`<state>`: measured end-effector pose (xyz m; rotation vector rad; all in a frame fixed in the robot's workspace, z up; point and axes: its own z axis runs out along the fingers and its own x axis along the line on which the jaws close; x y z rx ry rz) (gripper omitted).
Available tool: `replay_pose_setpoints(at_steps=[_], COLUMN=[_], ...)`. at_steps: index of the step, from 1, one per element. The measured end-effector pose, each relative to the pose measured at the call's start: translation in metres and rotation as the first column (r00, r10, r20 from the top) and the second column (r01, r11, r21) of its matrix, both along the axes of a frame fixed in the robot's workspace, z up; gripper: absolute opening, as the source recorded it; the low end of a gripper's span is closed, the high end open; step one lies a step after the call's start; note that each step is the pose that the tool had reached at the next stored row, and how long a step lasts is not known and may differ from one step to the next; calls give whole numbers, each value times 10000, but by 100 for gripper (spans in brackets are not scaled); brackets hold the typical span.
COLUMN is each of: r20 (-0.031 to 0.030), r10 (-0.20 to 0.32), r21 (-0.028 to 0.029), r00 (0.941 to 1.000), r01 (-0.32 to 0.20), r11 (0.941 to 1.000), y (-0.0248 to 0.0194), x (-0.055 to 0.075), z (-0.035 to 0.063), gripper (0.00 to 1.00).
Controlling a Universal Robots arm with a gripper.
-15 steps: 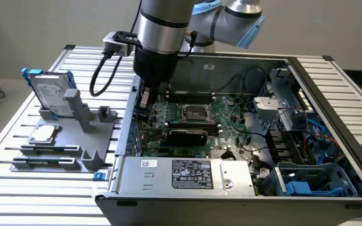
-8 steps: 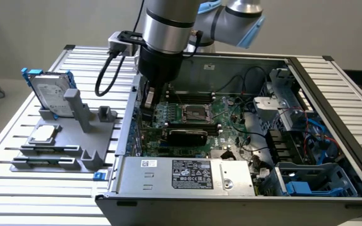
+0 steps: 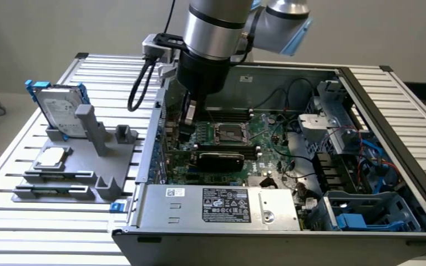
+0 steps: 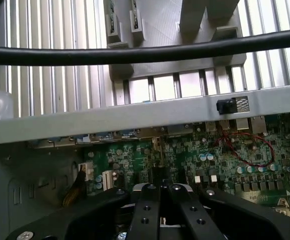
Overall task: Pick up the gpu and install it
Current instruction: 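Press down on the gpu until it lock into place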
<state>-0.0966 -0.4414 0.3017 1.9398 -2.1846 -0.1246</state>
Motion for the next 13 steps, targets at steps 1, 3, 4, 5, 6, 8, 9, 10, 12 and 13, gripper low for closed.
replay_pose_setpoints(at_steps=[1, 3, 4, 5, 6, 8, 9, 10, 12, 13], r20=[1, 0, 0, 1, 0, 0, 0, -1, -47, -50], r10=[7, 25, 33, 41, 50, 65, 73, 77, 78, 77], r21=[1, 4, 5, 7, 8, 14, 18, 26, 32, 32], r00=[10000, 10000, 10000, 10000, 10000, 10000, 10000, 10000, 10000, 10000], r01=[-7, -25, -33, -41, -50, -65, -73, -77, -78, -77], r11=[10000, 10000, 10000, 10000, 10000, 10000, 10000, 10000, 10000, 10000], y=[0, 0, 0, 0, 0, 0, -1, -1, 0, -1], x=[36, 110, 144, 179, 215, 292, 332, 369, 392, 391], z=[5, 13, 15, 16, 18, 21, 23, 24, 26, 26], gripper=[11, 11, 11, 11, 11, 11, 11, 11, 11, 11])
